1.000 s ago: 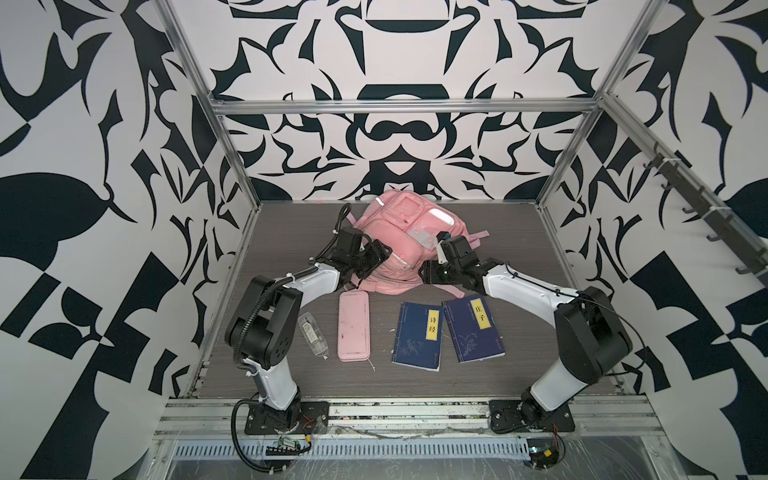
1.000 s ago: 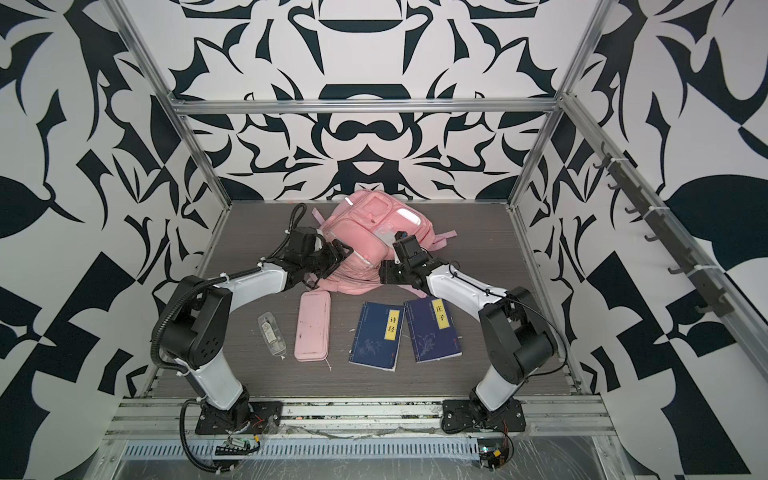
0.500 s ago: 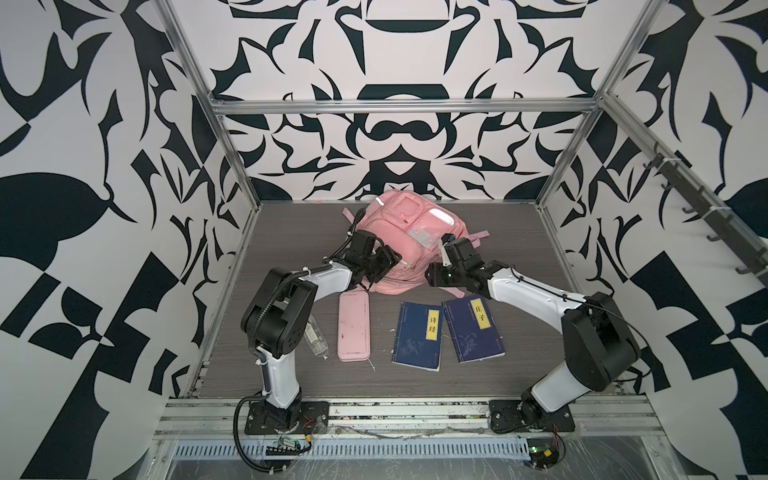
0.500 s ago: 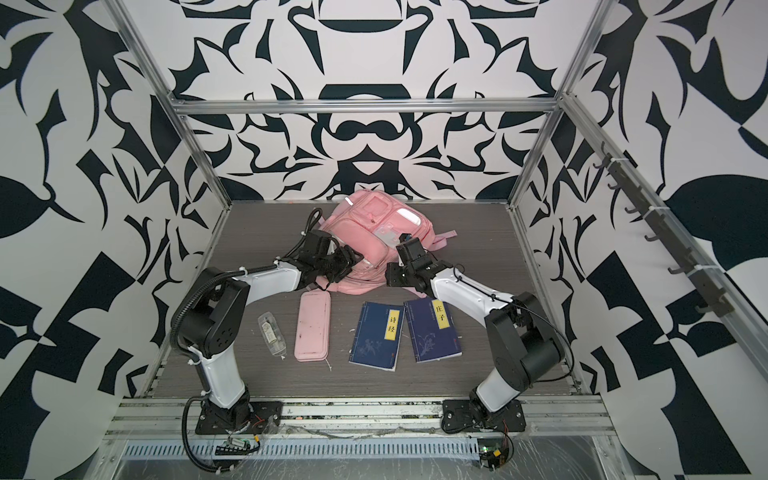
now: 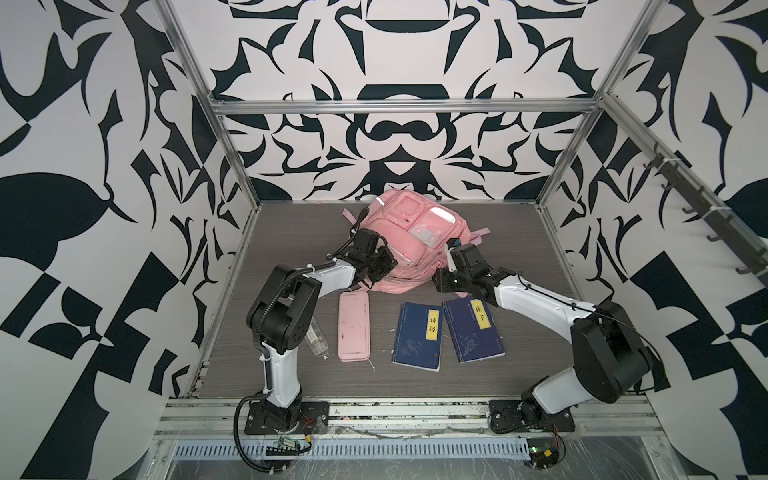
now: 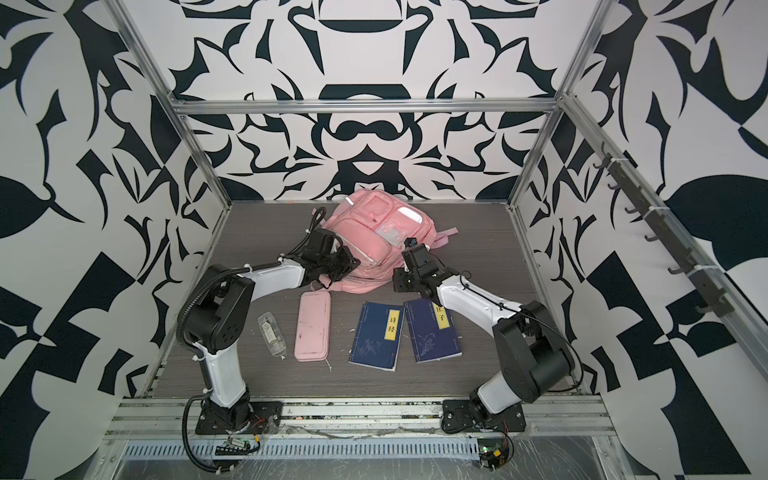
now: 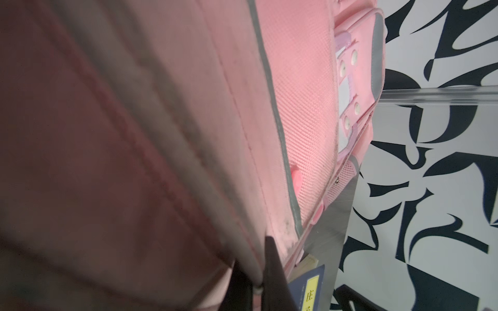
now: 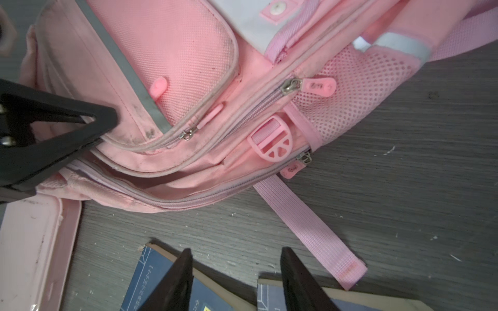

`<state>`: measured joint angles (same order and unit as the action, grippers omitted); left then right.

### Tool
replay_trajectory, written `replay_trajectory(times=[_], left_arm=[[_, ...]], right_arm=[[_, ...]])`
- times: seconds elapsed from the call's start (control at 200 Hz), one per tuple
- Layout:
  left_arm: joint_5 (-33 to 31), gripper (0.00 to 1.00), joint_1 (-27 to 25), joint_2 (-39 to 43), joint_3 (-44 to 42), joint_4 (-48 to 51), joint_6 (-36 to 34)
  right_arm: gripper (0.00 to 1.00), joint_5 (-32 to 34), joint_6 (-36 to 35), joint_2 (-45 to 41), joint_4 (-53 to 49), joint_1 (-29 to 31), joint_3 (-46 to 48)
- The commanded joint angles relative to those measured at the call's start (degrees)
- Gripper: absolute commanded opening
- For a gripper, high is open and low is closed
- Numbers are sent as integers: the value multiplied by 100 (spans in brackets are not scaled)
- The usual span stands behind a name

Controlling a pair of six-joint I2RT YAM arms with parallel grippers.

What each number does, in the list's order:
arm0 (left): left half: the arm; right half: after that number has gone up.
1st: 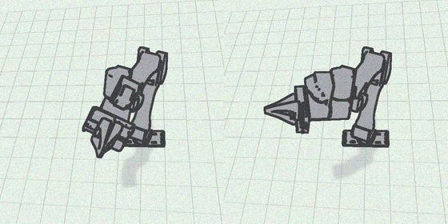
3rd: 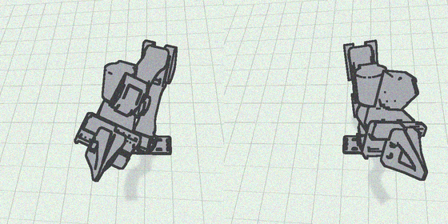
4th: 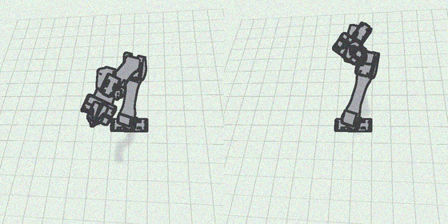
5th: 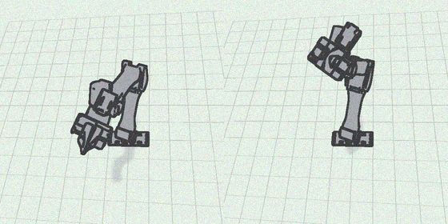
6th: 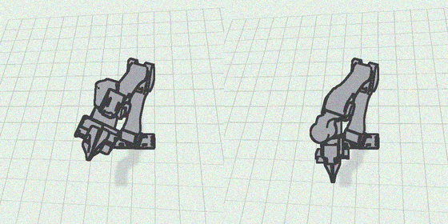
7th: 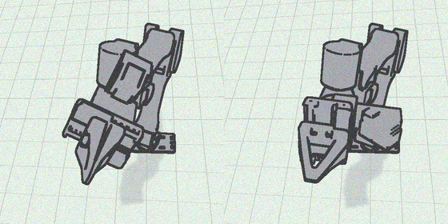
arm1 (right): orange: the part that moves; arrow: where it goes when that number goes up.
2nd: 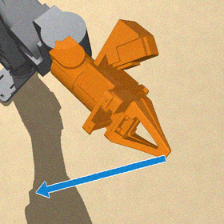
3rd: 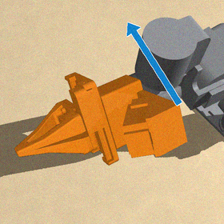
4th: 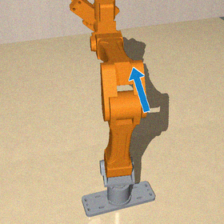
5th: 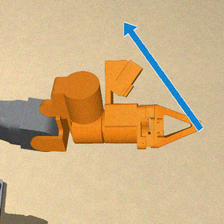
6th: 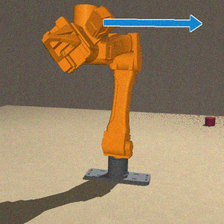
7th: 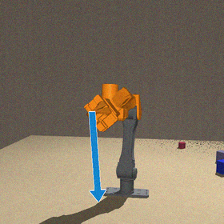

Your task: Pack the student bag

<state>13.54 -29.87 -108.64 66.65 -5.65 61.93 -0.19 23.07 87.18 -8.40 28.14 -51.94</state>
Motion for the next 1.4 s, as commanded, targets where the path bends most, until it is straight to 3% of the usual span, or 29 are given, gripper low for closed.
replay_trajectory(times=[0.0, 0.255, 0.495, 1.18, 1.395], left_arm=[[43, 0, -2, 475, 317, 59, -274], [230, 0, 2, 844, 527, 286, -429], [295, 0, 100, 941, 559, 389, -456], [595, 0, 368, 853, 678, 529, -505], [649, 0, 486, 861, 683, 608, -565]], right_arm=[[56, -25, -160, -85, 547, -201, 159], [51, -443, -162, 176, 1297, -641, 324], [47, -236, -408, 700, 1424, -716, 114], [47, -772, -879, 1397, 2238, -744, 44], [43, -816, -1112, 1495, 2577, -747, 58]])
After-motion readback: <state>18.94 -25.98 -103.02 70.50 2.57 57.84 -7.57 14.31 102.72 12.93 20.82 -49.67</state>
